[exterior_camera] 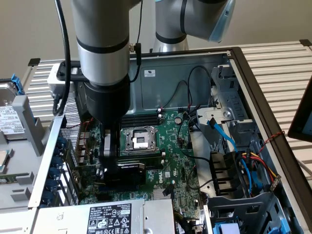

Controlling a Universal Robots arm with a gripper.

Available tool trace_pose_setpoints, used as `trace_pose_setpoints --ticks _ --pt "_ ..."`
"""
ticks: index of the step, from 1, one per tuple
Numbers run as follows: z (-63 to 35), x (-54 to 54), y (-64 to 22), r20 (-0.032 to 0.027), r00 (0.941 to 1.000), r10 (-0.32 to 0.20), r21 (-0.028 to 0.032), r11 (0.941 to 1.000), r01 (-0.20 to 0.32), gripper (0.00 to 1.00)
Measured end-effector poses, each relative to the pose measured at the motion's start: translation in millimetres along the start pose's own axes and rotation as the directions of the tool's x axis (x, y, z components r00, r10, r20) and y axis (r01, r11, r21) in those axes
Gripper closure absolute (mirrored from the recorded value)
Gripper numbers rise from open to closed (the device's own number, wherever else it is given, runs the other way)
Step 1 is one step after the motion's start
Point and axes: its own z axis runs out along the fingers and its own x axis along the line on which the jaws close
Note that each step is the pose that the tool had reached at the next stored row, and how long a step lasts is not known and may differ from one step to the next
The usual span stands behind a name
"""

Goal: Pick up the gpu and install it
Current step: 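Insert the gpu into the slot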

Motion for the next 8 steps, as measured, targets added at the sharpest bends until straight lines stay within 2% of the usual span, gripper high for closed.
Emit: trace_pose_setpoints --ticks 2,8 --pt "-4.9 -0.1 1.3 0.0 1.0 0.0 0.0006 1.0 0.0 0.59" --pt "-5.0 0.0 1.6 0.0 1.0 0.0 0.0007 1.0 0.0 0.59"
